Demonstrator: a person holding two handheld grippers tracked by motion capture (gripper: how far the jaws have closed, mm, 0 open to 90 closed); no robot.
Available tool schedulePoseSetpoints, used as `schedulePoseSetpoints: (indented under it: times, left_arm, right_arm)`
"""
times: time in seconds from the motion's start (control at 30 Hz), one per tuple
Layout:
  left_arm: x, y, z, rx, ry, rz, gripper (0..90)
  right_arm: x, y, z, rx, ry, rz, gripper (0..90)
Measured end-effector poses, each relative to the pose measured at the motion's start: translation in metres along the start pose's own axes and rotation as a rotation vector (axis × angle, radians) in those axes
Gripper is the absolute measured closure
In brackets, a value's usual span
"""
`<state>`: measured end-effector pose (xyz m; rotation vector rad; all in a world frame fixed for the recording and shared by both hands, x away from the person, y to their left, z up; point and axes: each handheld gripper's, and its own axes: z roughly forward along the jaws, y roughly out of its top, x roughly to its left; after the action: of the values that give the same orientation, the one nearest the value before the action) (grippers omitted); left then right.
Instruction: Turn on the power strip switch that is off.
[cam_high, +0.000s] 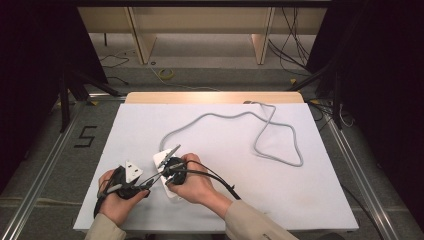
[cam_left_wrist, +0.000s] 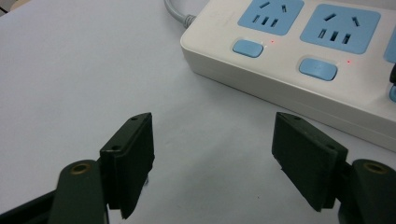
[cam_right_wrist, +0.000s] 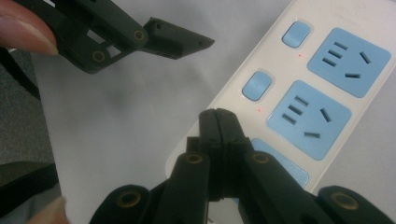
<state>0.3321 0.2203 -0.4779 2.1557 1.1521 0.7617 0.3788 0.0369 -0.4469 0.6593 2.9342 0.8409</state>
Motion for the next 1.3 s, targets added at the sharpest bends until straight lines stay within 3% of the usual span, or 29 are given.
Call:
schedulePoseSetpoints:
  times: [0.83, 1.3]
  left_arm:
    - [-0.0009, 0.0003, 0.0002, 0.004, 0.000, -0.001, 29.4]
    - [-0.0010, 0.0004, 0.0002, 0.005, 0.001, 0.002, 29.4]
  right_arm:
    - [-0.0008, 0.0021, 0.0012, 0.024, 0.010, 0.017, 90.0]
    - [0.0028, 0.0053, 0.0014, 0.050, -0.012, 0.006, 90.0]
